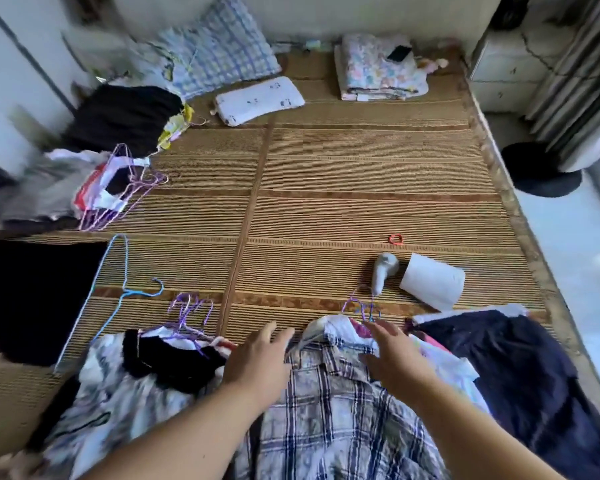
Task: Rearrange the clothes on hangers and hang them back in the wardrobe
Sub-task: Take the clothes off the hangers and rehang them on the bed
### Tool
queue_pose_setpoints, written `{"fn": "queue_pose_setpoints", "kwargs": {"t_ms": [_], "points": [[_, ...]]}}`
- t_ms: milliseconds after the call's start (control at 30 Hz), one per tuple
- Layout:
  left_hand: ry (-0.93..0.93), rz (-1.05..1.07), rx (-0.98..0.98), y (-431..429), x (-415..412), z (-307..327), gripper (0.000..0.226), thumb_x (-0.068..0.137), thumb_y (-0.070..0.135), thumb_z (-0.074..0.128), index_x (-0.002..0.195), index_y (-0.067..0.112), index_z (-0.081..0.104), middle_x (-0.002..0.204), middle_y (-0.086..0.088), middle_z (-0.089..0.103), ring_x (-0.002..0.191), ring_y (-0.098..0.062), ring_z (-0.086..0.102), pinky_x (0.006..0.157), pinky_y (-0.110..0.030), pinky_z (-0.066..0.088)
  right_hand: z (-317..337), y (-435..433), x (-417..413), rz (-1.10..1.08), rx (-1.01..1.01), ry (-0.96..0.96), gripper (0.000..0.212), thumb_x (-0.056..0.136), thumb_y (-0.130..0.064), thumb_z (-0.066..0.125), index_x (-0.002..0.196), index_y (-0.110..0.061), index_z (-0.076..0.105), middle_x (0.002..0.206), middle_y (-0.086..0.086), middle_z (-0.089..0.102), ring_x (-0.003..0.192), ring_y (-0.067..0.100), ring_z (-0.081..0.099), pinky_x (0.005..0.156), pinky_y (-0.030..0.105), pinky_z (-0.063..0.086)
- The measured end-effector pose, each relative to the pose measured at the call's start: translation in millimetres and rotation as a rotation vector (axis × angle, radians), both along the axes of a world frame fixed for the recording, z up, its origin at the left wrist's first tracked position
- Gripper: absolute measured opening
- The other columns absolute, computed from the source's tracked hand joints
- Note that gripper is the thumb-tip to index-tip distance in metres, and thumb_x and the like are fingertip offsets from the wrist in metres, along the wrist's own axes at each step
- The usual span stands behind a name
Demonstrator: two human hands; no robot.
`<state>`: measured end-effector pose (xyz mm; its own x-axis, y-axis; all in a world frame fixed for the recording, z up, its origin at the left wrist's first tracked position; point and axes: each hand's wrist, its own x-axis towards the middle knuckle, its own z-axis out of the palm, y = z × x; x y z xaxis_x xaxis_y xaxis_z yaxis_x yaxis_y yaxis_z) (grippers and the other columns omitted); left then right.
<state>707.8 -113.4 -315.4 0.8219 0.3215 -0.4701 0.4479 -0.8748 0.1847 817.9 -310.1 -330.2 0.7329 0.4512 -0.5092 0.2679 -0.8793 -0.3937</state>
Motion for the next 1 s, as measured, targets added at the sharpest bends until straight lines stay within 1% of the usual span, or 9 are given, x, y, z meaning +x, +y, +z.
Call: {"fn": "queue_pose_setpoints", "kwargs": {"t_ms": [100,200,333,467,567,633,733,833,1000], "points": [[-0.053,0.043,-0.008,24,-37,25,0.057,0.091,0.032,0.050,0.144,0.038,0.028,0.154,0.004,0.026,0.129,-0.021,0.044,0.098,-0.036,0.045,33,40,-21,0.168,0.009,-0.064,0.059,0.088,-0.035,0.057,0.142,-0.028,0.036,0.150,0.001,0.031,0.132,0.024,0.038,0.105,0.033,0.036],[-0.119,0.113,0.002,51,-83,48,0.058,0.089,0.033,0.048,0.143,0.037,0.031,0.149,0.005,0.034,0.130,-0.018,0.043,0.102,-0.031,0.041,75,86,-48,0.331,0.030,-0.133,0.054,0.087,-0.035,0.054,0.139,-0.032,0.040,0.152,-0.003,0.028,0.135,0.023,0.033,0.109,0.033,0.031],[-0.209,0.216,-0.005,96,-154,86,0.057,0.087,0.034,0.053,0.141,0.035,0.035,0.144,0.005,0.040,0.129,-0.019,0.042,0.101,-0.032,0.040,129,158,-104,0.524,0.050,-0.197,0.058,0.084,-0.057,0.038,0.138,-0.035,0.041,0.152,-0.008,0.025,0.135,0.020,0.034,0.109,0.031,0.030],[-0.256,0.311,0.091,157,-242,126,0.054,0.089,0.037,0.048,0.142,0.035,0.034,0.147,0.006,0.035,0.130,-0.020,0.041,0.103,-0.033,0.038,167,242,-188,0.685,0.095,-0.274,0.048,0.087,-0.039,0.055,0.134,-0.035,0.044,0.153,-0.008,0.023,0.136,0.021,0.032,0.109,0.038,0.031],[-0.363,0.325,0.121,208,-312,150,0.055,0.086,0.034,0.052,0.139,0.035,0.039,0.142,0.005,0.042,0.128,-0.020,0.044,0.101,-0.033,0.038,185,297,-257,0.720,0.113,-0.293,0.049,0.086,-0.040,0.056,0.134,-0.038,0.045,0.153,-0.006,0.024,0.137,0.022,0.032,0.110,0.039,0.029],[-0.384,0.325,0.114,249,-366,162,0.057,0.087,0.037,0.053,0.141,0.035,0.036,0.145,0.005,0.039,0.132,-0.018,0.039,0.105,-0.031,0.034,190,337,-308,0.706,0.134,-0.295,0.051,0.085,-0.041,0.057,0.134,-0.038,0.044,0.154,-0.004,0.025,0.138,0.022,0.030,0.112,0.040,0.027],[-0.404,0.347,0.140,310,-442,172,0.057,0.088,0.041,0.052,0.142,0.038,0.033,0.147,0.007,0.036,0.132,-0.016,0.038,0.107,-0.031,0.033,190,398,-379,0.686,0.163,-0.275,0.051,0.085,-0.043,0.054,0.135,-0.039,0.042,0.153,-0.006,0.025,0.136,0.021,0.034,0.111,0.041,0.028],[-0.429,0.404,0.194,364,-512,187,0.055,0.090,0.041,0.051,0.142,0.038,0.034,0.146,0.010,0.038,0.129,-0.012,0.040,0.105,-0.028,0.034,196,461,-443,0.719,0.170,-0.247,0.052,0.086,-0.042,0.053,0.137,-0.039,0.040,0.154,-0.008,0.022,0.137,0.019,0.032,0.111,0.042,0.023],[-0.427,0.538,0.209,442,-603,205,0.054,0.088,0.041,0.052,0.140,0.035,0.039,0.143,0.008,0.044,0.128,-0.016,0.043,0.104,-0.033,0.036,213,554,-518,0.787,0.236,-0.210,0.051,0.088,-0.046,0.054,0.136,-0.043,0.039,0.153,-0.010,0.022,0.138,0.014,0.029,0.114,0.043,0.021]]}}
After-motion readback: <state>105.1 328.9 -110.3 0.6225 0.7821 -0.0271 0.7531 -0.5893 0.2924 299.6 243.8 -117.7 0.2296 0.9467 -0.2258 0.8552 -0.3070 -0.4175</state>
